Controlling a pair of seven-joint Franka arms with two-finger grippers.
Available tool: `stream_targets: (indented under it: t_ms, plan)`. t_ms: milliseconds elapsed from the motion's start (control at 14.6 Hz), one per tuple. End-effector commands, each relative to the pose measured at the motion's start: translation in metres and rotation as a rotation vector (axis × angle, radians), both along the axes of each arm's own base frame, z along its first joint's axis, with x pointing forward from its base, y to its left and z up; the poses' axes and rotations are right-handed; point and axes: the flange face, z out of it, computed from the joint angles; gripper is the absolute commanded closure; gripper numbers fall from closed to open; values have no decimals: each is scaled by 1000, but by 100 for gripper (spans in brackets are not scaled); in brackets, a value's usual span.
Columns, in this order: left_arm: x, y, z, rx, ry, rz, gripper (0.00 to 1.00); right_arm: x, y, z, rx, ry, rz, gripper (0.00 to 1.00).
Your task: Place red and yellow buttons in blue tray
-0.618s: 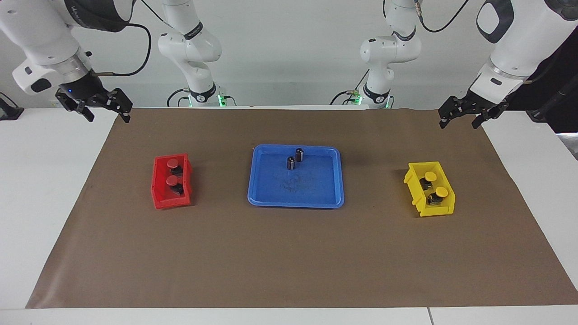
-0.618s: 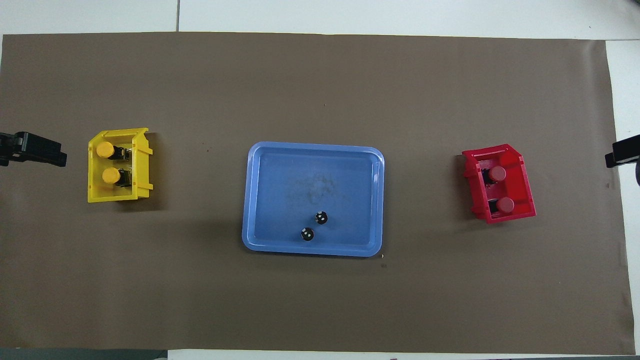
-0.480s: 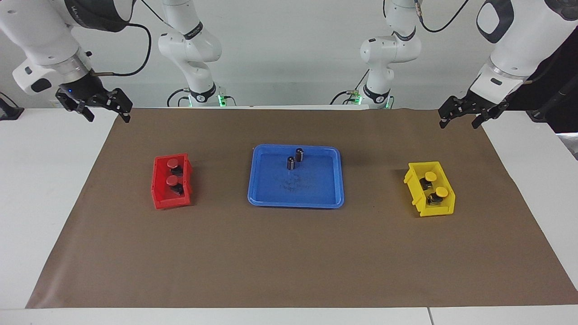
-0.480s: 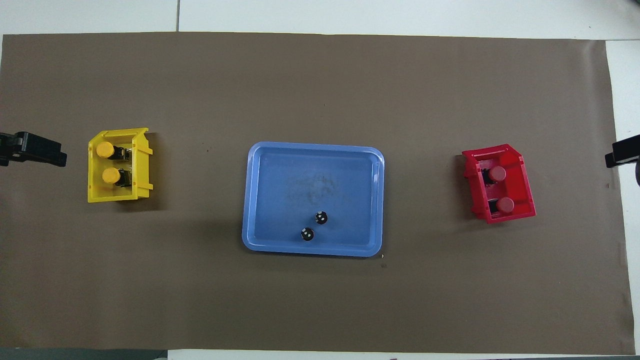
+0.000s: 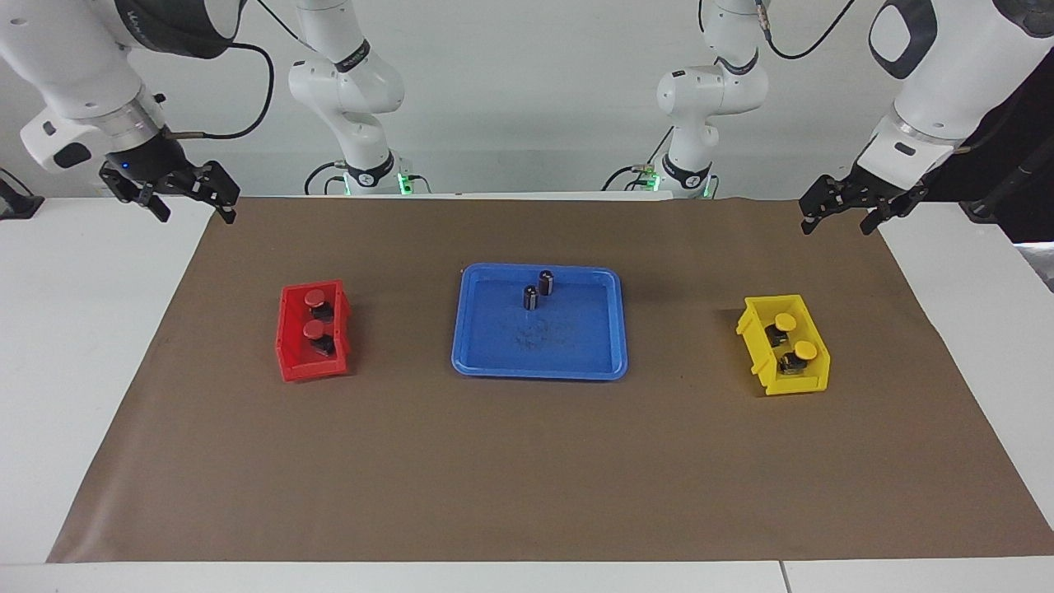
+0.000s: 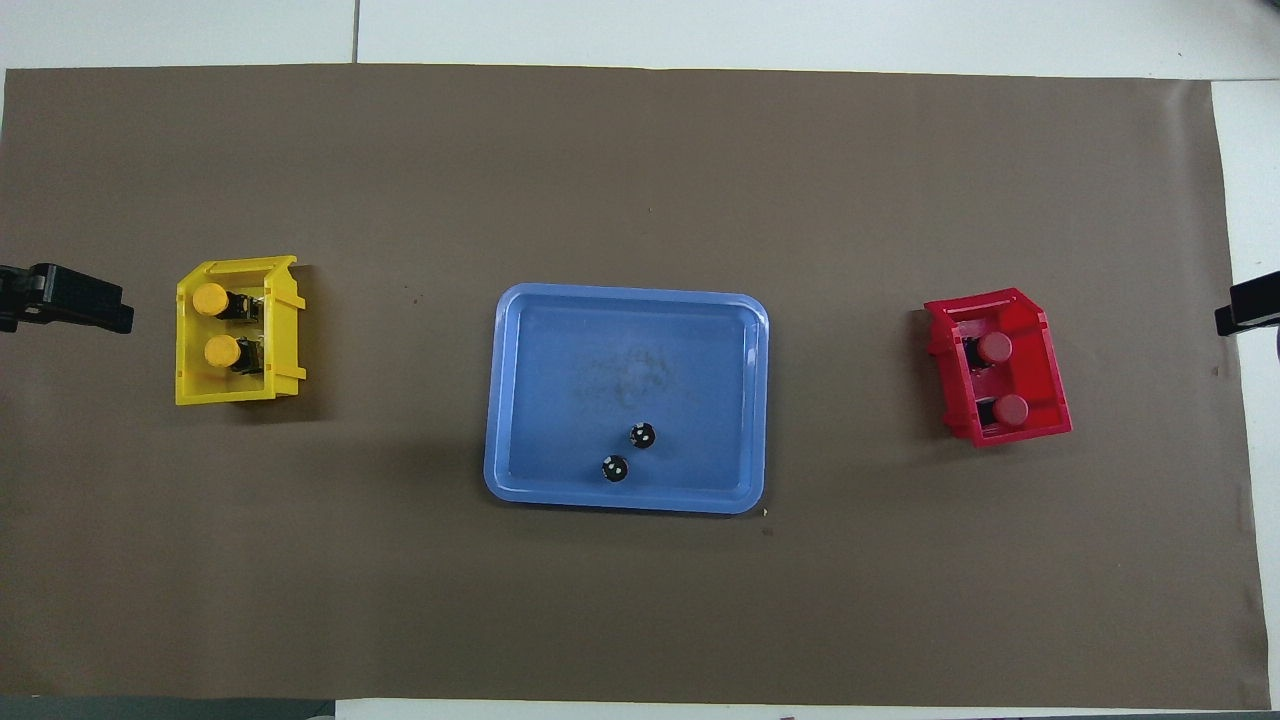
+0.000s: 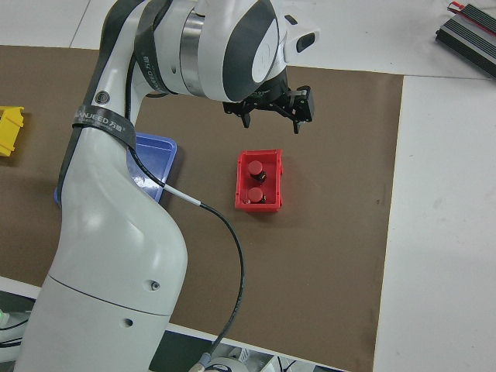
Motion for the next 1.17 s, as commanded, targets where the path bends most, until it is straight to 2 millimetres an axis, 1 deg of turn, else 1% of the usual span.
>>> stream_targets:
  t_ms: [0,69,137,275,343,412,549,618,755,824,1029,1098]
  plan:
    - [-8,1,2,-1,5,-2,0,-5,-1,-5,3,14,23,0]
    - [-8,1,2,-1,5,-2,0,-2,3,-4,-1,-7,27,0]
    - [-8,1,2,-1,5,-2,0,2,3,-3,-5,-30,25,0]
    - [-8,1,2,-1,5,-2,0,8,5,-8,-8,-44,26,0]
    - [-8,1,2,-1,5,-2,0,13,14,-13,-10,-46,16,0]
    - [-8,1,2,-1,5,-2,0,20,35,-25,-12,-48,8,0]
    - [-8,1,2,-1,5,-2,0,25,61,-65,-15,-69,-12,0]
    - [-8,1,2,-1,5,-2,0,28,70,-83,-13,-77,0,0]
    - [-8,1,2,-1,5,-2,0,28,76,-121,-10,-94,11,0]
    - [-8,1,2,-1,5,-2,0,27,76,-137,-8,-98,11,0]
    - [-8,1,2,-1,5,-2,0,20,76,-178,-7,-112,19,11]
    - [-8,1,2,-1,5,-2,0,18,76,-187,-6,-113,18,14]
